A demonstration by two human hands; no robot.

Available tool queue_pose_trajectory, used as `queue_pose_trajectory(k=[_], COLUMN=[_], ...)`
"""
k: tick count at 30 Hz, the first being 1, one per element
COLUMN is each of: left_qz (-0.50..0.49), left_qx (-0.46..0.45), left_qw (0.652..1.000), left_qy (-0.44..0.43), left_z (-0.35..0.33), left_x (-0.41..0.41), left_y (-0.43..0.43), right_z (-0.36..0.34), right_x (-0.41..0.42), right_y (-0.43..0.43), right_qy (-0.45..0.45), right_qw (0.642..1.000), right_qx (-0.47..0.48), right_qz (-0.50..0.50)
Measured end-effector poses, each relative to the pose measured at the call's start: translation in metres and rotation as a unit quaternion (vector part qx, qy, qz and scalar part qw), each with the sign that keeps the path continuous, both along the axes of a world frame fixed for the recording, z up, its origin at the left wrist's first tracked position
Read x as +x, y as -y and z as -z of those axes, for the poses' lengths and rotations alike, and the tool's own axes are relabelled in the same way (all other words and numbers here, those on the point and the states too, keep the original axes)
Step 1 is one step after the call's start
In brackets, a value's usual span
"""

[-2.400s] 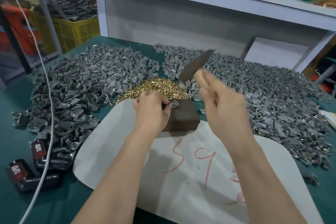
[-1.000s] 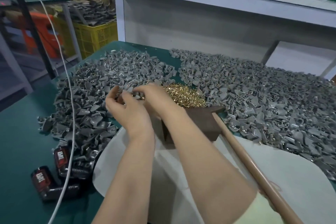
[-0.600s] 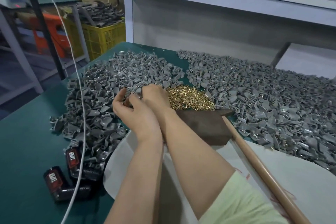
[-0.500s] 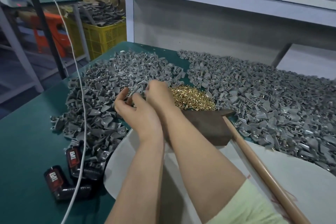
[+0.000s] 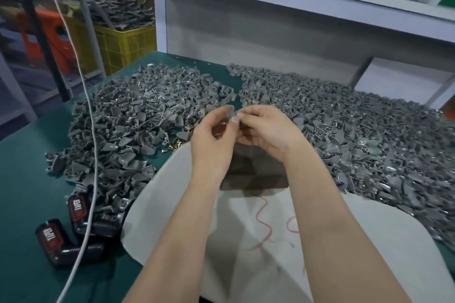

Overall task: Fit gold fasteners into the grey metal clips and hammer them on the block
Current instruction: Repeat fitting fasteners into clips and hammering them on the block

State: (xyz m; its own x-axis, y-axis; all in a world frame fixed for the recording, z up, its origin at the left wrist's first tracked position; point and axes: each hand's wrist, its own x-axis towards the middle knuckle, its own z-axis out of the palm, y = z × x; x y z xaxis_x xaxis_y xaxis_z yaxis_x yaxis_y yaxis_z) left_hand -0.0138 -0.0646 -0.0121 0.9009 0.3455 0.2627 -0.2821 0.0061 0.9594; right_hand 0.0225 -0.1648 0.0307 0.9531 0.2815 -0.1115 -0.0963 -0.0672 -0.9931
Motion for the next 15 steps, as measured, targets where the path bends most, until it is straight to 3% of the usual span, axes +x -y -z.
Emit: queue_pose_trajectory(k=[10, 15], left_qz=[0.039, 0.034], left_qx=[-0.024, 0.007], left_qw=[0.999, 0.999], left_qy=[-0.013, -0.005], left_z=[0.0018, 0.0012], left_x=[-0.0015, -0.0006], left_y=[0.0053, -0.0009], right_z=[0.0043, 0.0017], right_x=[-0.0065, -0.0041], right_y=[0.0051, 0.0047], right_qy=[0.018, 0.043], right_qw=[0.998, 0.999], right_qx=[0.014, -0.019], right_qz=[0.058, 0.006])
